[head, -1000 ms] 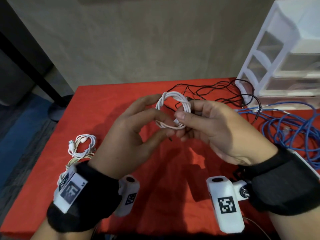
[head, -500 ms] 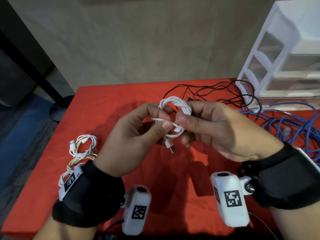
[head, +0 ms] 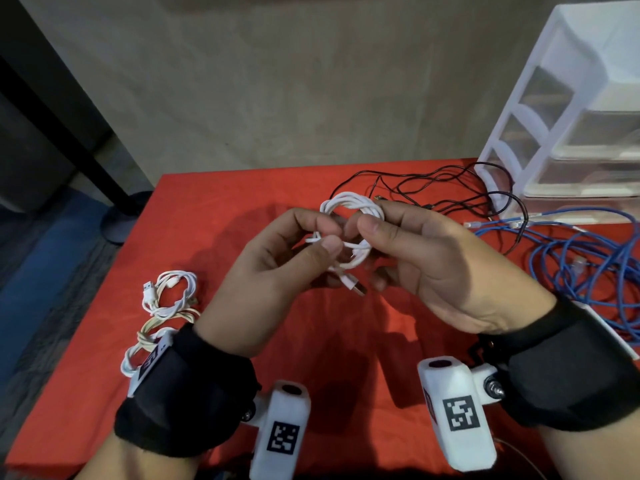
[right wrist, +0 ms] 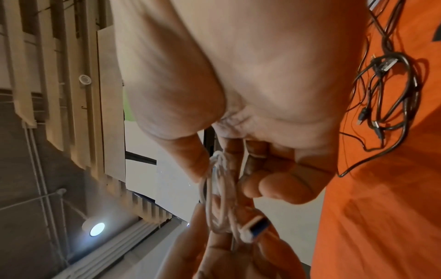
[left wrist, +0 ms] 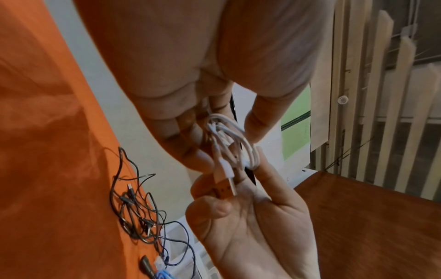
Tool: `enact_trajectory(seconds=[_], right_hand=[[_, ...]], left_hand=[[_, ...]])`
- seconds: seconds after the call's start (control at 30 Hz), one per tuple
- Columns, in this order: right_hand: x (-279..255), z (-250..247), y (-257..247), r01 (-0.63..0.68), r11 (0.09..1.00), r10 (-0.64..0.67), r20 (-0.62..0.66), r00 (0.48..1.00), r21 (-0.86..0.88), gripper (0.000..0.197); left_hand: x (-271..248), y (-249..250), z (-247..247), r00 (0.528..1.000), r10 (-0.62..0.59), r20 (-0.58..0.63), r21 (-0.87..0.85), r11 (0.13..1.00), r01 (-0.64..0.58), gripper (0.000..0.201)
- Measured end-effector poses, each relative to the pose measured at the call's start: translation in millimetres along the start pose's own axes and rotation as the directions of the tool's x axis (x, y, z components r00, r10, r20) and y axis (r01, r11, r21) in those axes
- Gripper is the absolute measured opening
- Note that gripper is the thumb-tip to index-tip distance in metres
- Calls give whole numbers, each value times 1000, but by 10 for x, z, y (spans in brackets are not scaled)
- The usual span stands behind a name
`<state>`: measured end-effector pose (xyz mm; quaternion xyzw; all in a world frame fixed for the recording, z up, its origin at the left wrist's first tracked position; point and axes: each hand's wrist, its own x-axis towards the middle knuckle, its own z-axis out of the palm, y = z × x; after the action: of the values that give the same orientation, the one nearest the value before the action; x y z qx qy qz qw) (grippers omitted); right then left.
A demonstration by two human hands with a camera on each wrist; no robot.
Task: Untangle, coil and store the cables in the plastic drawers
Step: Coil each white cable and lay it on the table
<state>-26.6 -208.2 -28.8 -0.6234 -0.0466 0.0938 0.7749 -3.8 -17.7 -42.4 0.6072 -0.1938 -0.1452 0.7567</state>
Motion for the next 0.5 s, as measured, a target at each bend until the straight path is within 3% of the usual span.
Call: enact_trajectory(seconds=[0.23, 0.37, 0.5], right_hand=[[51, -53, 40, 65, 998, -65, -84, 994, -10, 36], [66, -72, 60, 133, 989, -139, -87, 987, -69, 23], [71, -66, 60, 138, 989, -143, -91, 986, -59, 28]], left_hand=[[10, -2, 26, 995, -14, -98, -22, 1000, 12, 18], [43, -23, 46, 985, -62, -163, -84, 995, 48, 40], [50, -29, 22, 983, -120, -142, -93, 990, 107, 34]])
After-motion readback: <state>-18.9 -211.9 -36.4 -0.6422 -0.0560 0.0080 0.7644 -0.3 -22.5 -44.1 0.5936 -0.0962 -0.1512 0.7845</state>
